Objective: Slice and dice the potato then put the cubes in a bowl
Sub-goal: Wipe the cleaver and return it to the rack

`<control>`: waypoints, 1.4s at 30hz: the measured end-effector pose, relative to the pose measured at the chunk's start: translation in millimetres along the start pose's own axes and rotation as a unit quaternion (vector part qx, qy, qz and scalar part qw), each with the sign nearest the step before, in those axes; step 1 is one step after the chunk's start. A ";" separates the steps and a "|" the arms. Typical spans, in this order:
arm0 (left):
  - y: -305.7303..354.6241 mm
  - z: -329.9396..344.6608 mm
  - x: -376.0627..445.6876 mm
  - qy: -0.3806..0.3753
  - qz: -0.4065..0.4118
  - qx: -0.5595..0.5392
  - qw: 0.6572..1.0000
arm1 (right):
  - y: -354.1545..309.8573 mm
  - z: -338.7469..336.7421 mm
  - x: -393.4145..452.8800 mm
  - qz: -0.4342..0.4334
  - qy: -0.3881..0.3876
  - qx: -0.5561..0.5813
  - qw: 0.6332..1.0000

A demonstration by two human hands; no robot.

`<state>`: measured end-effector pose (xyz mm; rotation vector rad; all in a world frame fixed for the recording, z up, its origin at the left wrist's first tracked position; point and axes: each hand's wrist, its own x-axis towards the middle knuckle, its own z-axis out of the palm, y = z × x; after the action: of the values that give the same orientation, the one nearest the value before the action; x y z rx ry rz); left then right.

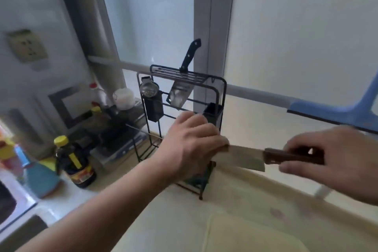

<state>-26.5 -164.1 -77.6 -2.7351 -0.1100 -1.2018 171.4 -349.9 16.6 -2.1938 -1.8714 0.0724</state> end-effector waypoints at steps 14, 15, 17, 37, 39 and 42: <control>-214.7 -94.0 113.0 0.094 -0.293 -0.150 0.940 | -126.5 -135.9 219.0 -0.073 0.293 -0.016 0.953; -222.3 -89.0 114.3 0.089 -0.307 -0.150 0.935 | -130.7 -135.9 227.2 -0.069 0.295 -0.036 0.952; -232.7 -77.4 115.4 0.080 -0.325 -0.149 0.930 | -136.6 -134.1 239.8 -0.057 0.297 -0.066 0.951; -257.3 -40.1 102.3 0.047 -0.337 -0.140 0.930 | -138.6 -113.9 279.1 -0.026 0.272 -0.112 0.955; -259.0 -36.1 97.2 0.027 -0.342 -0.130 0.930 | -139.6 -106.1 286.4 -0.027 0.254 -0.114 0.960; -259.9 -28.4 88.1 -0.006 -0.352 -0.103 0.930 | -139.6 -85.7 300.4 -0.030 0.221 -0.117 0.968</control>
<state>-20.8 87.9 34.7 -2.9787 -1.1053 -1.4023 105.4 -50.8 169.2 -2.0673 -1.7536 -0.6261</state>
